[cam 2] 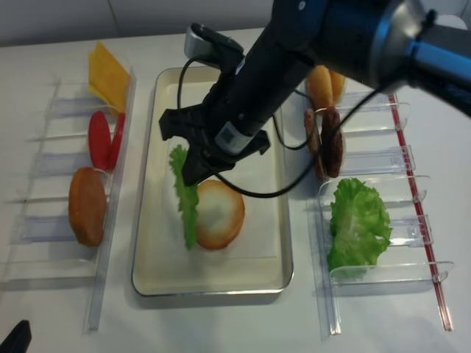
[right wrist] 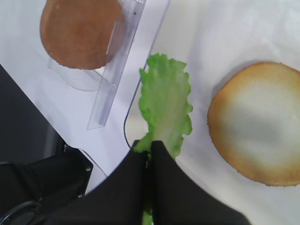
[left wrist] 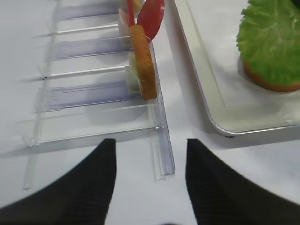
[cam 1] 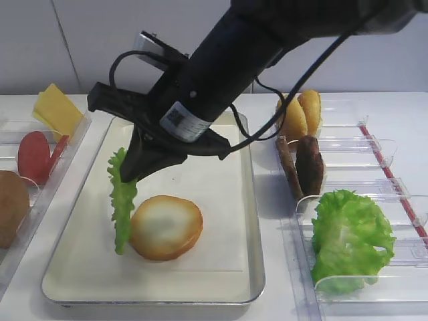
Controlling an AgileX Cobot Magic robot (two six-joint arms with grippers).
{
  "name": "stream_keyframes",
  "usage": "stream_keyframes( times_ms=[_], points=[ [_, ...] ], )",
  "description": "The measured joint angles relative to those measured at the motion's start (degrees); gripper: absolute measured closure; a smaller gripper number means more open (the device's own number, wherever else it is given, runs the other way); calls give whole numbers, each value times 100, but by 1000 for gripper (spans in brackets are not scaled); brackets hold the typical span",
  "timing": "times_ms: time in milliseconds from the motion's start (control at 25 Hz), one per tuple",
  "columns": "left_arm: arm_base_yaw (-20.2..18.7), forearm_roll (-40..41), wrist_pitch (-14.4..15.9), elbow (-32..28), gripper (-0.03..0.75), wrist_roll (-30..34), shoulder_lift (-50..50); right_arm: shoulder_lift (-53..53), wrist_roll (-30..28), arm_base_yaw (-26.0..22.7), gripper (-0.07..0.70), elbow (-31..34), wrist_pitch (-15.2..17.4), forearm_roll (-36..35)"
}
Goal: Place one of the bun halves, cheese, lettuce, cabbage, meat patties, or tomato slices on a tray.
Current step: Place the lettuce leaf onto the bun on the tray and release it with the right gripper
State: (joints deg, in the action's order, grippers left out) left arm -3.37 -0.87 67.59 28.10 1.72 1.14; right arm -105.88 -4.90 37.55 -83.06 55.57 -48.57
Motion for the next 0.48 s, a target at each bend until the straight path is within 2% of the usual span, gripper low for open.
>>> stream_keyframes(
  times_ms=[200, 480],
  points=[
    [0, 0, 0, 0, 392, 0, 0, -322, -70, 0, 605, -123, 0, 26],
    [0, 0, 0, 0, 392, 0, 0, -358, 340, 0, 605, -123, 24, 1134]
  ],
)
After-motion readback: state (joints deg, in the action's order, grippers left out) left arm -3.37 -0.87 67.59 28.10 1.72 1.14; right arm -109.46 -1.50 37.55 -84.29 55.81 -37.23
